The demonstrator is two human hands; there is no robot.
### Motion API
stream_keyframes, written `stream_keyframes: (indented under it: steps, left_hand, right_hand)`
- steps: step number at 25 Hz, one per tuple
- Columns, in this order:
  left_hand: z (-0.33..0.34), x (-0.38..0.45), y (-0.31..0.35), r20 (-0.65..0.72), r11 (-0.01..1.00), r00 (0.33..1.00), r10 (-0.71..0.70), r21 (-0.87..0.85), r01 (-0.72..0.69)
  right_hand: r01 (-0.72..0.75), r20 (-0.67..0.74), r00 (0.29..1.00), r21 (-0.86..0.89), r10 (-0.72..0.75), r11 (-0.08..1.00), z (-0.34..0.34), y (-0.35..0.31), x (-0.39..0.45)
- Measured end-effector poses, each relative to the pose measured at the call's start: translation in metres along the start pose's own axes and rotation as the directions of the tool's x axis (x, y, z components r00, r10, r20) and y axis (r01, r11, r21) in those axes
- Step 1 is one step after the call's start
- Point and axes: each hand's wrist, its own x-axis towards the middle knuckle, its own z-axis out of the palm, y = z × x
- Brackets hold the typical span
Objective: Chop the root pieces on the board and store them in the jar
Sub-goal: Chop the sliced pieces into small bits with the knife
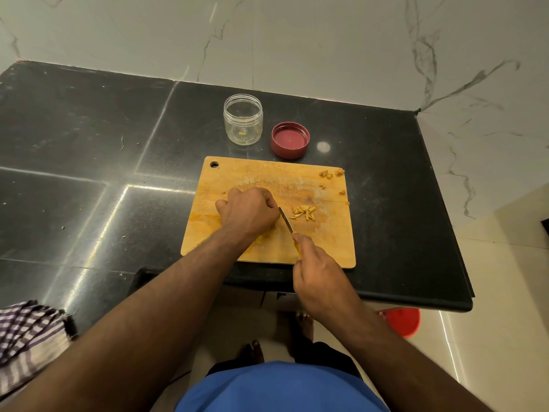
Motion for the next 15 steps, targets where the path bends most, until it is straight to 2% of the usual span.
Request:
stream_keyframes:
  steps: [5, 10, 15]
  left_hand:
    - [0.001, -0.003, 0.001, -0.017, 1.000, 1.000, 0.013, 0.006, -0.013]
    - [-0.004, -0.006, -0.002, 0.013, 0.999, 0.999, 0.032, -0.001, -0.032]
    - [-0.004, -0.007, -0.004, -0.024, 1.000, 1.000, 0.017, 0.005, -0.017]
  right_hand:
    - [-0.035, 0.006, 0.999, 0.035, 0.035, 0.999, -0.002, 0.004, -0.024]
    - [-0.023, -0.078, 0.997, 0.012, 0.024, 1.000, -0.007, 0.009, -0.026]
    - [-0.016, -0.019, 1.000, 0.044, 0.016, 0.999, -0.008, 0.001, -0.015]
